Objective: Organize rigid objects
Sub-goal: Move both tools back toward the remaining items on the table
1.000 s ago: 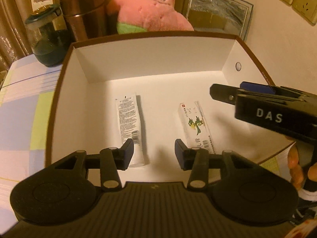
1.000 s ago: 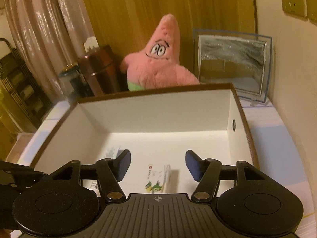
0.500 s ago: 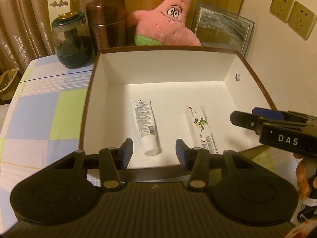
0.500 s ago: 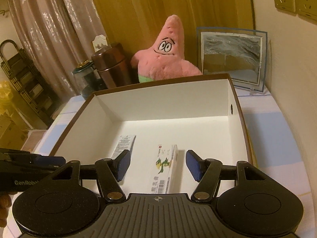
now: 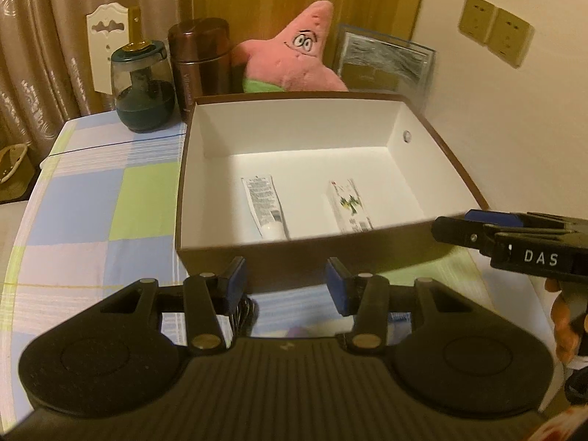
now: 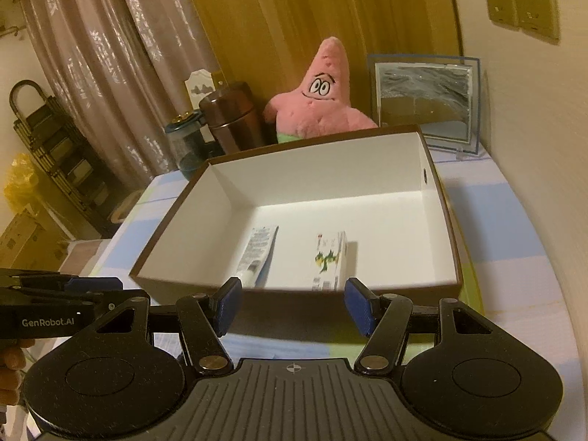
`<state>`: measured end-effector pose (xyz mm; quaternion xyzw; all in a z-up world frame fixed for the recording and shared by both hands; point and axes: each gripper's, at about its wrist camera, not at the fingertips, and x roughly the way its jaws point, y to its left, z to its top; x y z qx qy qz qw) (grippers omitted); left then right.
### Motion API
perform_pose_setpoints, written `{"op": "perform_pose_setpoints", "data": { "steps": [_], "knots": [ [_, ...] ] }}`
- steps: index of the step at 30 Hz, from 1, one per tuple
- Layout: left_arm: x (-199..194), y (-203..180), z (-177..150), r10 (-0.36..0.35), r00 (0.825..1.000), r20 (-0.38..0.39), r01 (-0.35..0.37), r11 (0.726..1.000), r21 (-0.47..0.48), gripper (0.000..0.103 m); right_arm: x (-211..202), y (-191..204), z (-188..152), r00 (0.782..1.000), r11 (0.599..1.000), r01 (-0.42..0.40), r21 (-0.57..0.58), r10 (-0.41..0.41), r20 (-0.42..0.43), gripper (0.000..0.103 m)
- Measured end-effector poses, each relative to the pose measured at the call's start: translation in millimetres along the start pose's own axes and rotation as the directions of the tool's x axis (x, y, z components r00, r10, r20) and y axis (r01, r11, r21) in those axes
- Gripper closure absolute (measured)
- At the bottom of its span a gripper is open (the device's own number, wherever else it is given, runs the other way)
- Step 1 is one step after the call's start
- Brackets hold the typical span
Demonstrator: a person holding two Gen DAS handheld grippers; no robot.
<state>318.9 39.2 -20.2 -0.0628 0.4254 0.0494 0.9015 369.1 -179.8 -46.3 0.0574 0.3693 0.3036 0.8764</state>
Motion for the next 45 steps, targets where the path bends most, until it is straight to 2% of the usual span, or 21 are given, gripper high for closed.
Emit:
{"op": "perform_pose_setpoints", "data": {
  "steps": [10,21,33,42,45],
  "knots": [
    [-35,8,-29,-0.063,0.998,0.003,0.063,0.998,0.029,0.059,-31,31,-35,1.0,0.999,0.03,0.015,-0.03,-0.006,0.041],
    [-62,34,-64,-0.085,0.996,-0.001,0.085,0.995,0.052,0.059,-45,66,-72,0.998,0.999,0.045,0.019,-0.044,-0.043,0.041],
    [-76,63,-97,-0.079,0.997,-0.025,0.08,0.995,0.055,0.058,-32,95,-106,0.989,0.999,0.034,0.011,-0.033,-0.145,0.041],
    [-72,76,-116,-0.052,0.997,-0.054,0.057,0.995,0.085,0.057,-18,107,-120,0.979,0.999,0.044,0.022,-0.039,-0.201,0.041],
    [-68,78,-120,-0.041,0.997,-0.06,0.047,0.994,0.1,0.054,-11,107,-123,0.972,0.998,0.061,0.03,-0.052,-0.23,0.041]
  ]
}}
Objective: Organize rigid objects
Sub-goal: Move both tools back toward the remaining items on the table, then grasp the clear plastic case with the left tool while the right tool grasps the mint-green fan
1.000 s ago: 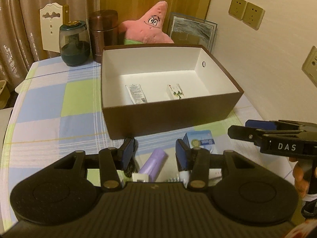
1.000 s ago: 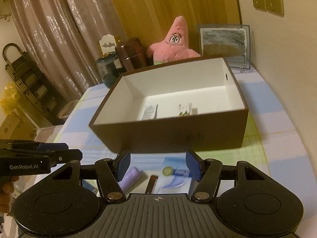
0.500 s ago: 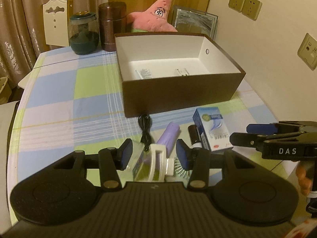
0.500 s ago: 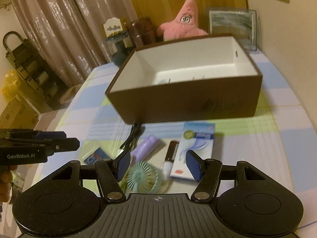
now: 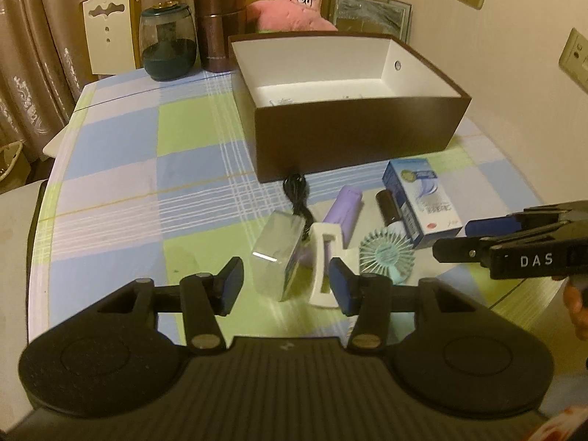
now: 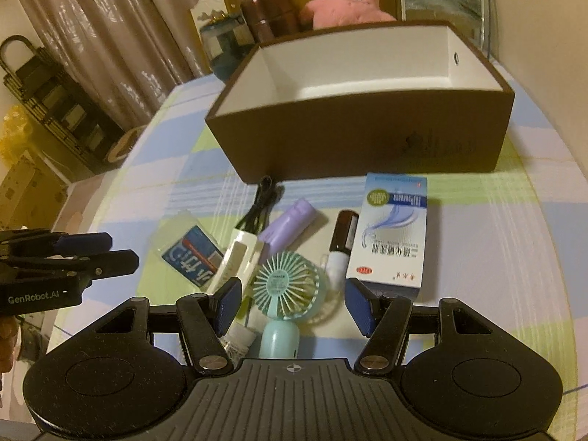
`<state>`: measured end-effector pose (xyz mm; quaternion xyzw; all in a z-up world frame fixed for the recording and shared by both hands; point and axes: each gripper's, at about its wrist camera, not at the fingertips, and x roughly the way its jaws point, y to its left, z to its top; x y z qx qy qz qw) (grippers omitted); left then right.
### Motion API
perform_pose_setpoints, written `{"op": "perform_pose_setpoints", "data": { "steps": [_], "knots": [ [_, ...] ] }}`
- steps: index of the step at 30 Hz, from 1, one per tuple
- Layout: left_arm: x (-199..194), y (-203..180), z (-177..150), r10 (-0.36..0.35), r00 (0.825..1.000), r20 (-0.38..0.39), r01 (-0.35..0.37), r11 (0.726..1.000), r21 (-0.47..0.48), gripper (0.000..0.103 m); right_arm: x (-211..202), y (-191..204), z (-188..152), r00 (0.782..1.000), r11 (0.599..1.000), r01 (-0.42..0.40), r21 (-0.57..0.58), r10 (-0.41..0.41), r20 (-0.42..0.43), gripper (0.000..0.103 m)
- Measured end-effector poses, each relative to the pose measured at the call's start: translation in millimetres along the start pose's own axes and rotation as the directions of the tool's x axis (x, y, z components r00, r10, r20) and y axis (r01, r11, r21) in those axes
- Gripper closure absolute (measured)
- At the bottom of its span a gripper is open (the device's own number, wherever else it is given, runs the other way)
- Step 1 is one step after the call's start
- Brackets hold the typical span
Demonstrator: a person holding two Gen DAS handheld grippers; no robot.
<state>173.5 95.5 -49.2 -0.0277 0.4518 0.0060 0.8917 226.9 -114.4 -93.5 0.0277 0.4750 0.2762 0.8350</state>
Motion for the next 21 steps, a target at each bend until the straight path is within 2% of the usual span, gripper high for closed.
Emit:
{"op": "perform_pose_setpoints", "data": {
  "steps": [5,10,21],
  "knots": [
    [10,3,-7,-0.013,1.0,-0.022,0.013,1.0,0.023,0.054,11,0,-4,0.999,1.0,0.012,0.019,-0.011,-0.046,0.041],
    [22,5,-11,-0.023,0.999,-0.048,0.025,0.999,0.038,0.054,26,6,-10,0.995,0.998,0.056,-0.019,-0.058,-0.079,0.041],
    [43,11,-14,-0.032,0.997,-0.076,0.038,0.996,0.078,0.054,60,9,-21,0.985,0.997,0.074,-0.01,-0.074,-0.157,0.041]
  ]
}}
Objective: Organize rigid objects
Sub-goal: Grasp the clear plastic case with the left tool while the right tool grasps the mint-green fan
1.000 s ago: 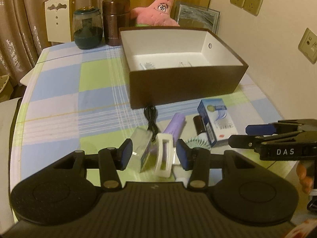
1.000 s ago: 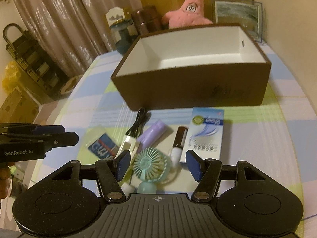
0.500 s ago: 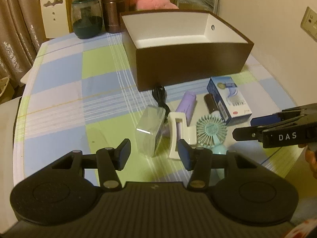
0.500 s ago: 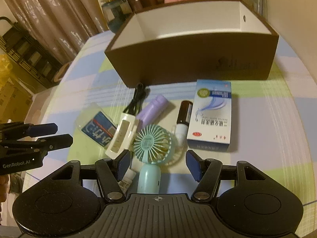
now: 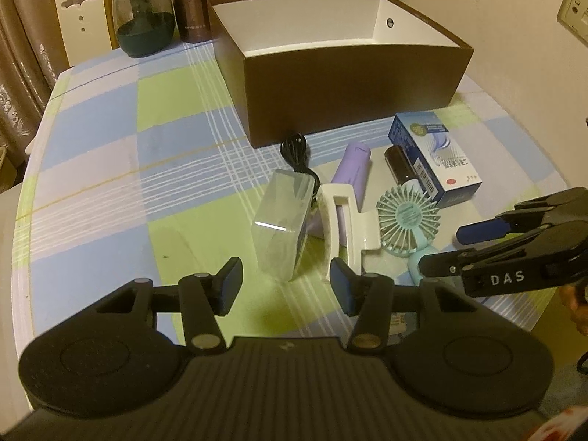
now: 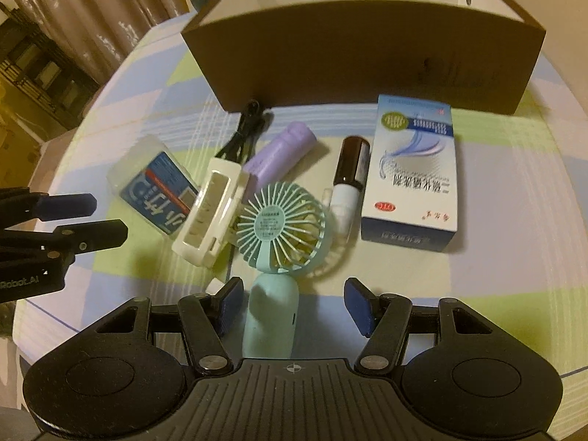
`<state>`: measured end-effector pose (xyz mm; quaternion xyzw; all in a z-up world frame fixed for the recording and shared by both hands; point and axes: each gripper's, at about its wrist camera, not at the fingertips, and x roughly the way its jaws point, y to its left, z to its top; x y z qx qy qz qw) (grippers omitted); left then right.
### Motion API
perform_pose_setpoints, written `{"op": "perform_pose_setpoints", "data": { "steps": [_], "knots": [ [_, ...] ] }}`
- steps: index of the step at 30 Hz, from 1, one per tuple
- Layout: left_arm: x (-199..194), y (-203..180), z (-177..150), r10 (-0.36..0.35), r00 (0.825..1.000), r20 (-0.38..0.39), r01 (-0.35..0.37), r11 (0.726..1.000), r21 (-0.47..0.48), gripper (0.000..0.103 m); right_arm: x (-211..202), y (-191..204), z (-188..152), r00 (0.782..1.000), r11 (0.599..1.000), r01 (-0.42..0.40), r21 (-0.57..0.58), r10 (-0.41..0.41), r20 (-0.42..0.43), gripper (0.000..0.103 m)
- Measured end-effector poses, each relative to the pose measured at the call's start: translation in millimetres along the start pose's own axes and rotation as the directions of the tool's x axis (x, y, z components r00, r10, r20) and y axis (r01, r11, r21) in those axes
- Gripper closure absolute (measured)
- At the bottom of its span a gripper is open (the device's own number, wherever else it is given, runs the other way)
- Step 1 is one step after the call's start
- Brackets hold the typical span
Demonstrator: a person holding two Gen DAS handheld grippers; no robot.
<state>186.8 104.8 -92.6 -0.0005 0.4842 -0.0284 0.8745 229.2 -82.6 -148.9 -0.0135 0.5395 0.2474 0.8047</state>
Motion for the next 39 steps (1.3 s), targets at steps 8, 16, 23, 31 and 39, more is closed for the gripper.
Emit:
{"op": "perform_pose_setpoints", "data": {
  "steps": [8,16,23,31,39],
  "knots": [
    [8,6,-2,-0.012,1.0,0.003,0.012,1.0,0.012,0.054,17,10,3,0.999,0.999,0.043,-0.025,-0.043,-0.014,0.052],
    [17,5,-4,-0.022,1.0,0.017,0.021,0.999,0.044,0.054,23,19,-2,0.996,0.993,0.091,-0.074,-0.09,0.015,0.055],
    [24,7,-3,-0.028,0.999,0.031,0.026,0.998,0.061,0.054,23,13,-2,0.994,0.992,0.111,-0.066,-0.11,0.022,0.063],
    [37,5,0,-0.041,0.997,0.064,0.035,0.996,0.084,0.054,19,14,-5,0.989,0.987,0.144,-0.076,-0.142,0.04,0.064],
    [45,7,2,-0.056,0.996,0.068,0.05,0.995,0.081,0.075,21,15,-7,0.986,0.986,0.154,-0.066,-0.15,0.068,0.07]
  ]
}}
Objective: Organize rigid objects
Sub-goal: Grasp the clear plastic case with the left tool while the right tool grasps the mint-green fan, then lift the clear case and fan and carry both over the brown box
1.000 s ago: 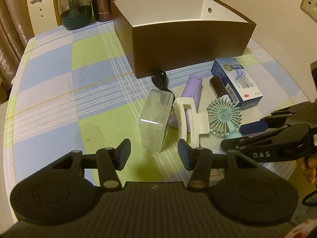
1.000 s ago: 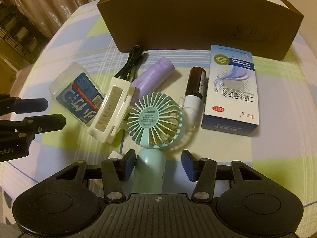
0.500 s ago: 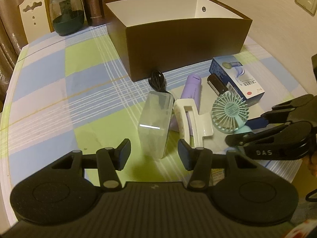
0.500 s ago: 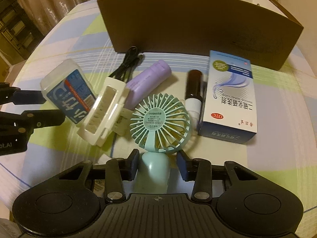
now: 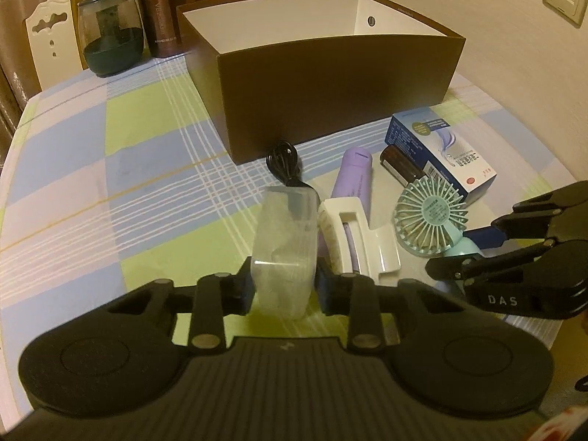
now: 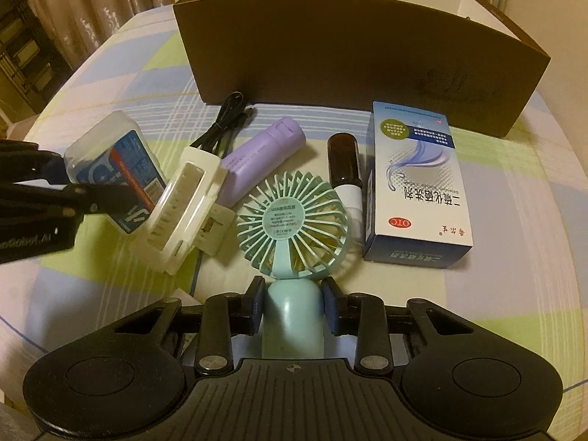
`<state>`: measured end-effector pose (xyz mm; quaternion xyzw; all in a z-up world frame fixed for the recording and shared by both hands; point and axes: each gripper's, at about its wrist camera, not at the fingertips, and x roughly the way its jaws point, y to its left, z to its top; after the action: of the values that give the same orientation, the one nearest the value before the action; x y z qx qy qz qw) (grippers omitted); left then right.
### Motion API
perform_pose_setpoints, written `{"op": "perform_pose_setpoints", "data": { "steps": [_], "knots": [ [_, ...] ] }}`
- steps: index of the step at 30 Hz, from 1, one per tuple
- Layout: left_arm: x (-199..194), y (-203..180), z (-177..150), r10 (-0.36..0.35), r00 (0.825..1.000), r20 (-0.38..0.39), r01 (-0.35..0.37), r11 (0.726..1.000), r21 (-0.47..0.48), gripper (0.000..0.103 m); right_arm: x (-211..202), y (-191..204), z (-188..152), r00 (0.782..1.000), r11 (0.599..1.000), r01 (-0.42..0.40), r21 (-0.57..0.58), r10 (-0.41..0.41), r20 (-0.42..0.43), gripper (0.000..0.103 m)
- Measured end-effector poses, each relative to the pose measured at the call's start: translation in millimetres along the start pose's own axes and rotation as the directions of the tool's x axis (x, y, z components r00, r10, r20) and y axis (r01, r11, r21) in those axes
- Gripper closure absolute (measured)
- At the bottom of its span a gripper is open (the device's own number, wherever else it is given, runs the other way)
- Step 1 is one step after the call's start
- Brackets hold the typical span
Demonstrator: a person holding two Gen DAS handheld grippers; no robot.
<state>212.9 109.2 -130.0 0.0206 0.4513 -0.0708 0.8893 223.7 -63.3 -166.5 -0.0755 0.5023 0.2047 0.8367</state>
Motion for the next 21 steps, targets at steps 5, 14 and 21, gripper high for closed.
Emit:
{"op": "perform_pose_setpoints", "data": {
  "steps": [5,14,21],
  "knots": [
    [-4,3,-2,0.015,1.0,0.01,-0.015,1.0,-0.002,0.075,-6,-2,-3,1.0,1.0,-0.014,0.019,0.013,0.018,0.07],
    [-28,10,6,0.048,0.999,0.026,-0.047,0.999,-0.023,0.075,-31,1,2,0.995,0.998,-0.059,0.024,0.056,0.079,0.07],
    [-54,7,22,0.082,0.995,0.055,-0.079,0.995,-0.055,0.075,-61,-3,17,0.983,0.993,-0.119,0.015,0.116,0.142,0.07]
  ]
}}
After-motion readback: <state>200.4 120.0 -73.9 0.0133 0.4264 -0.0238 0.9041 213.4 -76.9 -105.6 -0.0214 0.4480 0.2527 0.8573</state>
